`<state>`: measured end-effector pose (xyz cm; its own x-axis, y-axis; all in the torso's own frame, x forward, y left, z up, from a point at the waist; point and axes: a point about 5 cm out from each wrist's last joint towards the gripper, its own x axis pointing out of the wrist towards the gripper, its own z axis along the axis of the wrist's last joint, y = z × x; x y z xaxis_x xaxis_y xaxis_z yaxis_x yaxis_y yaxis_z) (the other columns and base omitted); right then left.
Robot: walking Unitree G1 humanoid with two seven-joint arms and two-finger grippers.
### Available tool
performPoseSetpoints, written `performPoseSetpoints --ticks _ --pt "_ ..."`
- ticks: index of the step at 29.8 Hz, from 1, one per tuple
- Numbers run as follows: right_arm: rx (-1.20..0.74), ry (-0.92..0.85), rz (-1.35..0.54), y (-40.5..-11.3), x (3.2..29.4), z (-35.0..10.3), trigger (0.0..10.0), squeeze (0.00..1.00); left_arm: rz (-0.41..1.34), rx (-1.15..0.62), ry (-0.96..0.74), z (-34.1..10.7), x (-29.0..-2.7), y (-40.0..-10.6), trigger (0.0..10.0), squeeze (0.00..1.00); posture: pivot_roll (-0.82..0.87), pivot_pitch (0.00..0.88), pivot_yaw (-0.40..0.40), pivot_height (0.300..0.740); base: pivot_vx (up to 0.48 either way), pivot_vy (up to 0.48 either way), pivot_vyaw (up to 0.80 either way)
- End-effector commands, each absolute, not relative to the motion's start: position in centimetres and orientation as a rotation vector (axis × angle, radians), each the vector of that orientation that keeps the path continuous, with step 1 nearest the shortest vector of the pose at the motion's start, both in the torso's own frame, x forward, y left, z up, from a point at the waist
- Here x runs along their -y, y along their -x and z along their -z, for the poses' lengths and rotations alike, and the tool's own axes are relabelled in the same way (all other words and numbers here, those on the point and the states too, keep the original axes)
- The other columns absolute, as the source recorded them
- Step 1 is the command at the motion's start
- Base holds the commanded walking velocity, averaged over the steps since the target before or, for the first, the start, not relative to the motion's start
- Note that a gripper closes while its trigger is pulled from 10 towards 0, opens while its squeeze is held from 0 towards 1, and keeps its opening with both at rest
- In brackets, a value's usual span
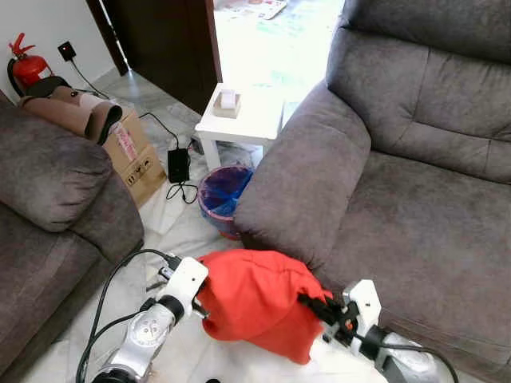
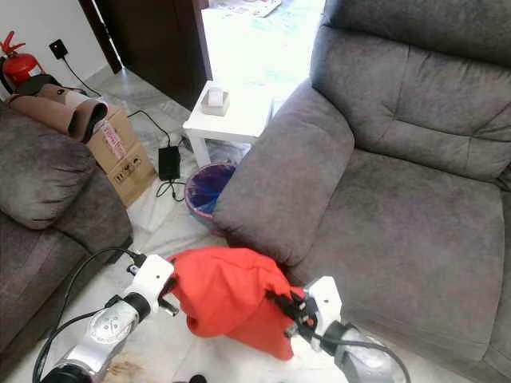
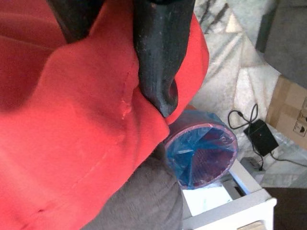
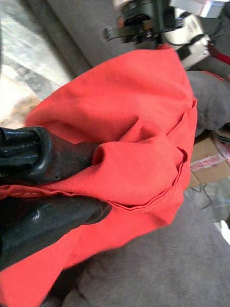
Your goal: Move the pillow to the sofa from floor
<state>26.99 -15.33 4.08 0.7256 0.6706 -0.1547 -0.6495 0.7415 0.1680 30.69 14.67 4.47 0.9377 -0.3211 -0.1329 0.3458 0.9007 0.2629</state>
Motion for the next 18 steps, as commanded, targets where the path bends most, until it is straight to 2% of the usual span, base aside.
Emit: performPoseSetpoints --ticks 1,4,6,12,15,18 --pt "-0.179 -0.125 -0.752 -26.8 14.3 -4.3 10.0 0.0 0.341 -0.036 -0.265 -5.4 -14.2 -31.0 10.0 0.0 0.05 0.229 0.032 0.74 0.0 0.0 0.0" --pt "-0.187 -0.126 -0.722 -26.8 13.3 -3.9 10.0 0.0 0.275 -0.027 -0.233 -5.7 -14.1 -31.3 10.0 0.0 0.04 0.227 0.029 0.74 0.0 0.0 0.0" --pt "-0.208 -0.089 -0.609 -27.3 13.3 -3.5 10.0 0.0 0.256 -0.004 -0.213 -6.2 -13.7 -31.6 10.0 0.0 0.04 0.232 0.029 0.74 0.0 0.0 0.0" --pt "-0.199 -0.195 -0.368 -28.0 13.9 -3.1 10.0 0.0 0.243 -0.02 -0.207 -5.9 -13.7 -31.4 10.0 0.0 0.03 0.234 0.057 0.74 0.0 0.0 0.0" --pt "-0.198 -0.221 -0.323 -28.1 13.9 -3.0 10.0 0.0 0.22 -0.033 -0.189 -5.8 -13.9 -31.4 10.0 0.0 0.03 0.233 0.06 0.74 0.0 0.0 0.0" --pt "-0.203 -0.225 -0.313 -28.1 13.7 -2.9 10.0 0.0 0.202 -0.017 -0.169 -6.1 -14.1 -31.5 10.0 0.0 0.02 0.235 0.065 0.74 0.0 0.0 -0.79"
